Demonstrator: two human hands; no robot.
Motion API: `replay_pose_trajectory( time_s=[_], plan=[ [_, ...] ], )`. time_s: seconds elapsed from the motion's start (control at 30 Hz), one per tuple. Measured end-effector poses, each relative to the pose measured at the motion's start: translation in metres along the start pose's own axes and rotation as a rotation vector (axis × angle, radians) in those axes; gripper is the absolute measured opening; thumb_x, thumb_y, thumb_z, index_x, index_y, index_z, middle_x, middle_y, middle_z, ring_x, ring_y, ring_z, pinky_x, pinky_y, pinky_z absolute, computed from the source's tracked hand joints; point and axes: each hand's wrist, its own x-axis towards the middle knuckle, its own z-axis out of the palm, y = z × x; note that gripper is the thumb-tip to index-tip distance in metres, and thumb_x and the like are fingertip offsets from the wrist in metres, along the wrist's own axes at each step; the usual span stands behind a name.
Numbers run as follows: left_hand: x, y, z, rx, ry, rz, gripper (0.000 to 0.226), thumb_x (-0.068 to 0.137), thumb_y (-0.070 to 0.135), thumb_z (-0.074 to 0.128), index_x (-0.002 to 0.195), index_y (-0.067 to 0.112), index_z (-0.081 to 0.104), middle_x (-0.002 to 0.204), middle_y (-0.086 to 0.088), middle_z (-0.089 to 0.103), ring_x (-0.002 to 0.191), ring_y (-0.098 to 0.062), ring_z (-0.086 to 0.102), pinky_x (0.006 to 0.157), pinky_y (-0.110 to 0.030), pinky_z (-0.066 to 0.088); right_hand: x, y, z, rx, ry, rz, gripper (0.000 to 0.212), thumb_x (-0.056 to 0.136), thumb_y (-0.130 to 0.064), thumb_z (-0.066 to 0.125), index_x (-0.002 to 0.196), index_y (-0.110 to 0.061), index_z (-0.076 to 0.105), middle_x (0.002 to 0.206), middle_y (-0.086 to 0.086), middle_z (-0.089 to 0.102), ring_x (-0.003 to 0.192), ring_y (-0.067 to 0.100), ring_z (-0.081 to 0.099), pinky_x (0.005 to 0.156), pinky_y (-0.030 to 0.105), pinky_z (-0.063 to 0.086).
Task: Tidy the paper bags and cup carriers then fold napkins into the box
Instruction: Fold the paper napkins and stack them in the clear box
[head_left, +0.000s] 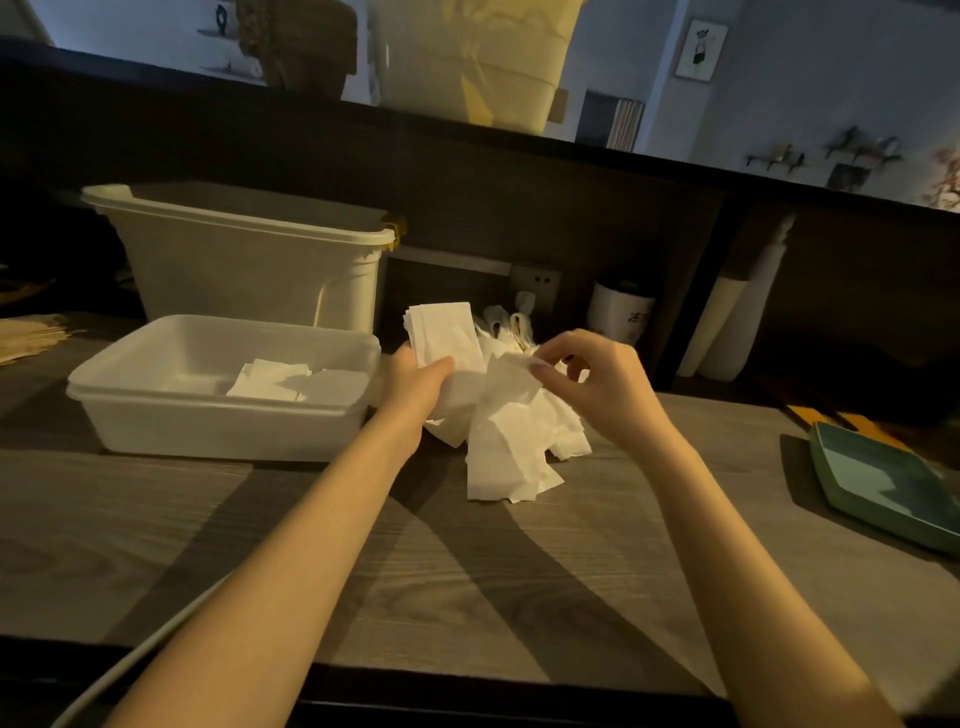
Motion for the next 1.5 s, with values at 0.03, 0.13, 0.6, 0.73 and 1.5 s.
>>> replay_pose_trajectory(
  time_s=[0.03,0.13,0.6,0.73,1.5],
  plan=[
    [-0.001,-0.001,0.000,-0.003,-0.002,-0.001,0.043,0.094,0.018,0.052,0.136,0.014,0.041,0.132,-0.008,0.051,0.120,-0.026,0.049,0.098,-0.040,0.042,-0.008,0.001,0.000,0.008,-0.051,0.002,0.006,0.087,-0.025,0.064,0.092,-0.023,0.065,0.086,-0.015,0.057,0.072,0.004,0.053,0.066,0.020,0.047],
    [-0.001,-0.001,0.000,-0.035,-0.003,-0.012,0.043,0.094,0.017,0.052,0.135,0.014,0.042,0.132,-0.008,0.052,0.121,-0.026,0.050,0.096,-0.039,0.043,-0.028,0.003,0.003,0.048,-0.180,0.020,0.007,0.085,-0.026,0.067,0.085,-0.031,0.062,0.086,-0.017,0.058,0.072,0.002,0.051,0.062,0.017,0.045],
    [-0.006,-0.002,-0.001,-0.049,0.021,-0.028,0.038,0.094,0.016,0.053,0.130,0.012,0.045,0.128,-0.008,0.053,0.116,-0.027,0.052,0.089,-0.037,0.049,-0.009,0.026,0.025,-0.052,-0.186,0.173,0.027,0.094,-0.034,0.053,0.115,-0.022,0.064,0.105,-0.006,0.061,0.083,0.003,0.052,0.069,0.018,0.040],
    [-0.007,0.000,-0.003,-0.075,0.016,-0.035,0.039,0.094,0.014,0.053,0.131,0.011,0.044,0.129,-0.009,0.053,0.117,-0.027,0.052,0.088,-0.037,0.048,0.004,0.029,0.040,-0.106,-0.296,0.212,0.024,0.091,-0.036,0.057,0.111,-0.024,0.066,0.109,-0.001,0.060,0.091,0.011,0.054,0.075,0.022,0.042],
    [0.002,-0.004,-0.004,-0.123,-0.008,-0.103,0.039,0.092,0.015,0.055,0.130,0.014,0.047,0.127,-0.007,0.055,0.114,-0.028,0.053,0.087,-0.040,0.049,0.002,0.014,0.012,0.692,-0.030,0.307,0.010,0.090,-0.011,0.056,0.084,-0.015,0.062,0.085,-0.001,0.064,0.079,0.009,0.064,0.074,0.025,0.057]
  ],
)
